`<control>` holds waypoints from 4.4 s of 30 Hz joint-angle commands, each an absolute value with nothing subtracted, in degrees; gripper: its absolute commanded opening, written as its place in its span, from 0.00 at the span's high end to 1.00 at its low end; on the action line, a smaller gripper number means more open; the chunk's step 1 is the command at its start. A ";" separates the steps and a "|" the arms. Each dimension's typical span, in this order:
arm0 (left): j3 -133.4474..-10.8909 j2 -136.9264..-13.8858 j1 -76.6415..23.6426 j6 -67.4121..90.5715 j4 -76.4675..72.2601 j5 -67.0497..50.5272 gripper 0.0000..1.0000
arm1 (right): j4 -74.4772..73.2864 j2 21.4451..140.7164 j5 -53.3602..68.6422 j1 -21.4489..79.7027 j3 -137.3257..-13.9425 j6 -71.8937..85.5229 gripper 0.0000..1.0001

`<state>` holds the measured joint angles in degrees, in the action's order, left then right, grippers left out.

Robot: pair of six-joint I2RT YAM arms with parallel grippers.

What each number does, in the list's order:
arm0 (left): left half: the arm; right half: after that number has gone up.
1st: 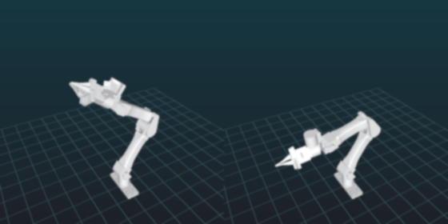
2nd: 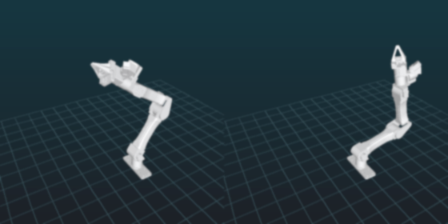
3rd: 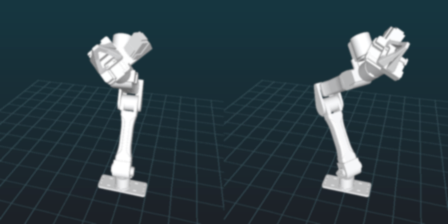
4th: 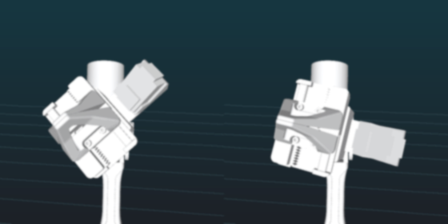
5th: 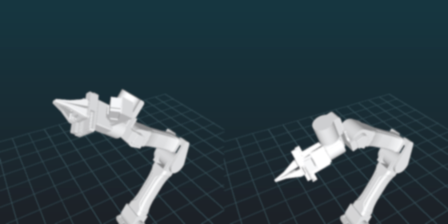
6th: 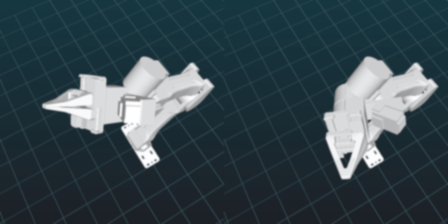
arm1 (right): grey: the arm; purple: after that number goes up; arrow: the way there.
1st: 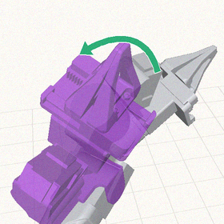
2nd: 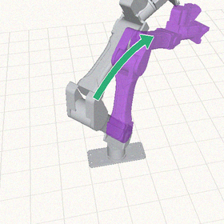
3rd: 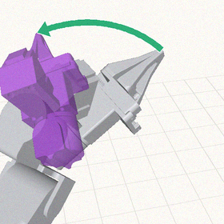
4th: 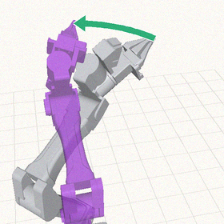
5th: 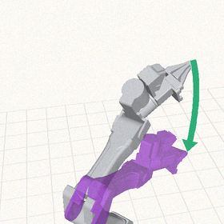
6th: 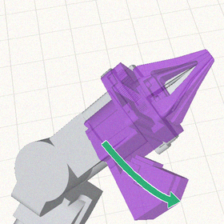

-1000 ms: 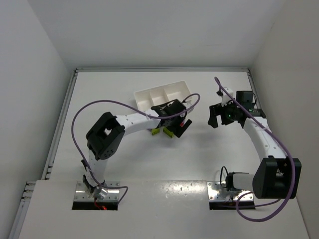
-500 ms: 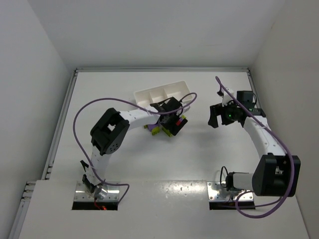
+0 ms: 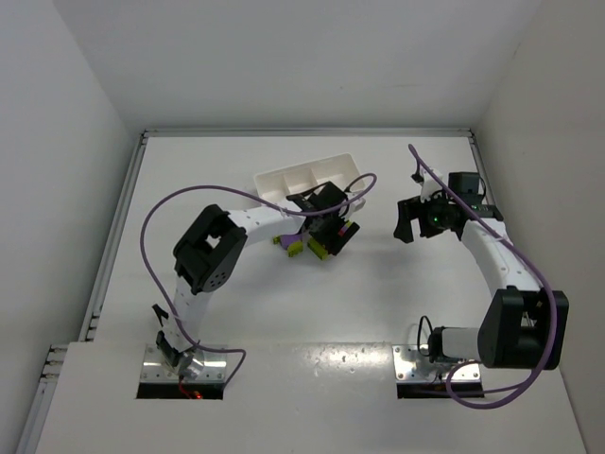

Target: Sort the legos into containers by color

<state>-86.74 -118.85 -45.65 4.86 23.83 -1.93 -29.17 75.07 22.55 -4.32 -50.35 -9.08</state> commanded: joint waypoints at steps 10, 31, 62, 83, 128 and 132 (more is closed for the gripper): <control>-89.56 -122.43 -45.44 3.69 23.73 -2.72 0.28 | -27.42 75.23 23.55 -4.48 -50.89 -8.79 0.08; -59.85 -86.14 -46.66 -2.37 8.00 -13.54 0.53 | -24.89 80.33 60.71 -4.48 -51.94 10.36 0.08; -61.61 -83.67 -54.32 -4.83 5.27 -7.91 0.60 | -17.05 84.20 73.48 -0.97 -50.19 19.34 0.24; -61.00 -85.35 -54.84 -3.78 3.52 -7.91 0.62 | -9.85 86.40 75.23 1.14 -51.06 25.74 0.51; -50.96 -85.70 -39.73 7.91 4.13 -29.94 0.20 | -24.07 87.02 79.37 -4.31 -55.02 8.30 1.00; -61.23 -86.83 -34.46 7.48 8.33 -46.80 0.17 | -35.14 86.40 79.89 -3.08 -56.34 -2.44 1.00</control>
<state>-51.94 -87.39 -37.58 7.25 9.30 -29.56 -26.61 88.97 76.20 -4.10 -55.09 9.50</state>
